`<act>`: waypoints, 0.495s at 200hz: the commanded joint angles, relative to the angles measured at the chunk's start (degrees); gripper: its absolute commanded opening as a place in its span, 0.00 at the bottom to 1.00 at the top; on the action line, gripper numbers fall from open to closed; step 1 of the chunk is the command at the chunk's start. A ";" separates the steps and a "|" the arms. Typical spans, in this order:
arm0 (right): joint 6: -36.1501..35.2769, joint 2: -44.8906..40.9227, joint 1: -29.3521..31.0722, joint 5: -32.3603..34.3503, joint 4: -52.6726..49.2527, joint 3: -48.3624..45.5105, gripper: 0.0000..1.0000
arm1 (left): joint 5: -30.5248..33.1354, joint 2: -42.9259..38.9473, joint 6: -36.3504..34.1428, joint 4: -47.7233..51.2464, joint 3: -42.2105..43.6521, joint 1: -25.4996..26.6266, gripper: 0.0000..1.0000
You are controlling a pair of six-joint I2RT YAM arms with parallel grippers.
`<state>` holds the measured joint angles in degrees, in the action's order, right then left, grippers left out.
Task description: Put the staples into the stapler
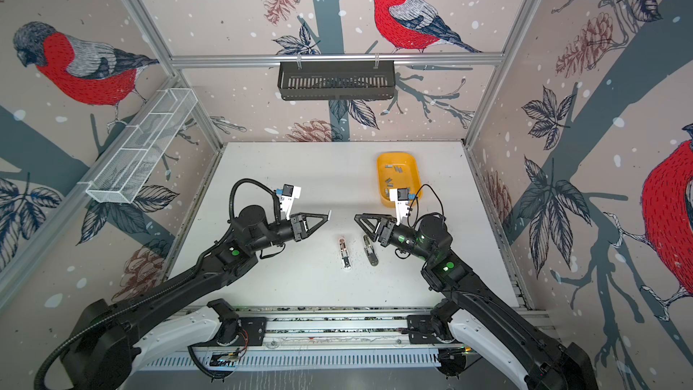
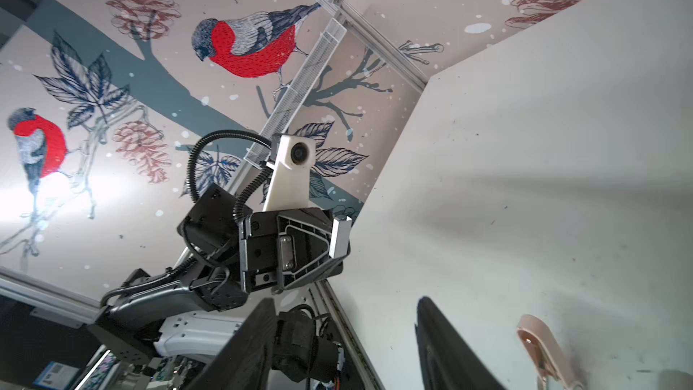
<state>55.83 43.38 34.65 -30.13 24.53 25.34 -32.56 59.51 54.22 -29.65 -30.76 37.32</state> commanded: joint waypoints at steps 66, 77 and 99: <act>8.33 7.34 0.24 -5.77 20.84 1.50 0.60 | -6.98 2.92 11.49 -22.07 -0.45 0.01 0.00; 9.07 8.30 0.54 -5.92 22.03 1.80 0.59 | -7.37 3.18 11.18 -22.66 -0.74 0.16 0.00; 9.08 9.79 1.67 -6.02 22.88 3.01 0.58 | -8.24 3.83 10.63 -24.58 -0.71 0.77 0.00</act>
<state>63.31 52.10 35.33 -34.72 42.13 27.09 -38.33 62.92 64.07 -47.27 -31.22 37.58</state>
